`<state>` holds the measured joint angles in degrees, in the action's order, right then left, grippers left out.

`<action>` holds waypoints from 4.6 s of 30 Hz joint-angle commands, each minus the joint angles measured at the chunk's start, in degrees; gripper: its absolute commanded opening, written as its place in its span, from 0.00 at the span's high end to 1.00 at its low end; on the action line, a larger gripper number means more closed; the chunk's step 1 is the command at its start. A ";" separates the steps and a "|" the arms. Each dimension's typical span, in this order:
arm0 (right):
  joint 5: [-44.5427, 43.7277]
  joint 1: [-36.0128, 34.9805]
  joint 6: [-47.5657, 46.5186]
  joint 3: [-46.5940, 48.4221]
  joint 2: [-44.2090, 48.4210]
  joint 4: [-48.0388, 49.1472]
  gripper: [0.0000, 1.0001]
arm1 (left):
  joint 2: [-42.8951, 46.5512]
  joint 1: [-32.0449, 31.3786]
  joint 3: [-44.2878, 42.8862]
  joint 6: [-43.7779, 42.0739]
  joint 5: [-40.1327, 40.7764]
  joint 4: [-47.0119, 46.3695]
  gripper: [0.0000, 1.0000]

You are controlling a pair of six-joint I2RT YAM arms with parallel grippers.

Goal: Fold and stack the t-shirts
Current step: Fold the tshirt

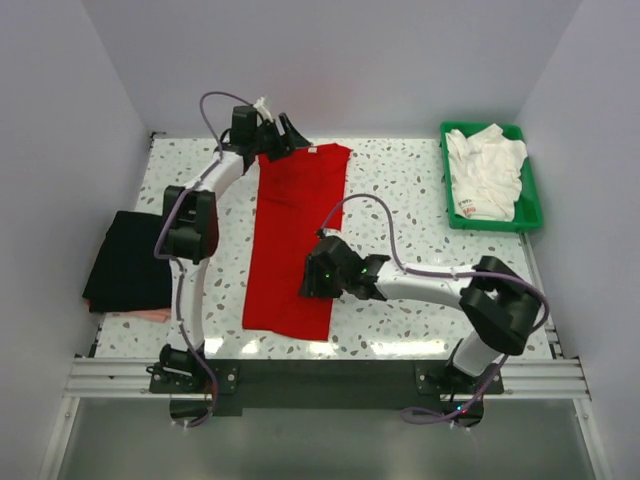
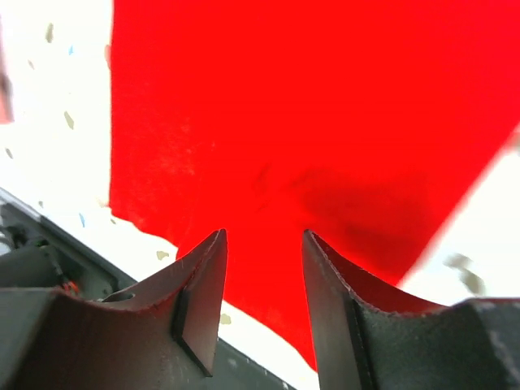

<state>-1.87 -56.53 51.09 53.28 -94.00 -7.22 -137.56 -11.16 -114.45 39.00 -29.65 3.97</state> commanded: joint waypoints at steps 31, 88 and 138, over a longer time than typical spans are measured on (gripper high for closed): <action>3.52 35.97 -28.07 66.34 -46.27 -14.94 0.44 | 71.02 -3.78 82.02 13.47 36.77 16.34 0.56; -4.35 22.19 -22.35 17.42 -4.03 -16.33 0.46 | 72.51 -10.20 81.67 8.36 29.47 25.20 0.71; -20.98 -16.77 -6.97 -0.81 4.52 -23.80 0.83 | 71.64 -25.58 84.04 18.04 34.66 31.19 1.00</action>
<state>-20.12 -73.08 42.22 52.95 -92.97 -30.20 -66.63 -36.47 -30.74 56.42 4.95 35.38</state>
